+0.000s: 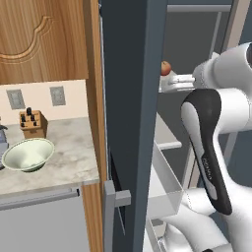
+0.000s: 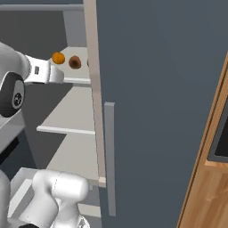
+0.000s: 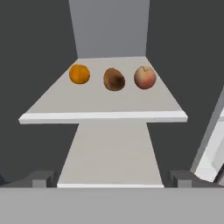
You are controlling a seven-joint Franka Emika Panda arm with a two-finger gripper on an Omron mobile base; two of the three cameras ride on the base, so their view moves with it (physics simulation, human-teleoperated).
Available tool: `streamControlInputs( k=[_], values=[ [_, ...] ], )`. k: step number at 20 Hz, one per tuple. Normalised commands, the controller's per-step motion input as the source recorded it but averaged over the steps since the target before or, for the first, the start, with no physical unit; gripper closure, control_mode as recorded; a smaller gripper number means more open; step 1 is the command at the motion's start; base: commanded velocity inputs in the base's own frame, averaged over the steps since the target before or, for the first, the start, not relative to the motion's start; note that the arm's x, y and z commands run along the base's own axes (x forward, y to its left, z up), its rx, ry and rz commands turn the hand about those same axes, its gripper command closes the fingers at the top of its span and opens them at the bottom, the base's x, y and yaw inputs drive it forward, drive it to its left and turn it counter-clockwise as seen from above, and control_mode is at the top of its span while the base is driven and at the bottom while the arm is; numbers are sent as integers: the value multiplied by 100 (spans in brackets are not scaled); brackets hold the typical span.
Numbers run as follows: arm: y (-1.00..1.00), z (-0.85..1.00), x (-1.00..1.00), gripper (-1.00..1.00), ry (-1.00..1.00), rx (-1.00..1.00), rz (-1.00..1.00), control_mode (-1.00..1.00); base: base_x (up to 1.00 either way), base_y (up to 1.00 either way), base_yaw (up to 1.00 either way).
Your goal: Take the orange, potato, and peach from the freezer and place them in the bowl on the counter.
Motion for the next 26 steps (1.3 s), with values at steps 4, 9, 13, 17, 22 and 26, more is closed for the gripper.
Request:
streamControlInputs(
  k=[4, 9, 13, 17, 22, 26],
  values=[
    [24, 0, 60, -100, 4, 0, 0, -100, 0, 0, 0],
    [1, 0, 66, -100, 0, 0, 0, -100, 0, 0, 0],
    [0, -11, 62, -100, 0, 0, 0, -100, 0, 0, 0],
    [0, -27, 48, -100, 0, 0, 0, -100, 0, 0, 0],
    [-1, -20, 45, -100, 0, 0, 0, -100, 0, 0, 0],
    [0, -4, 50, -100, 0, 0, -1, -100, 0, 0, 0]
  ],
)
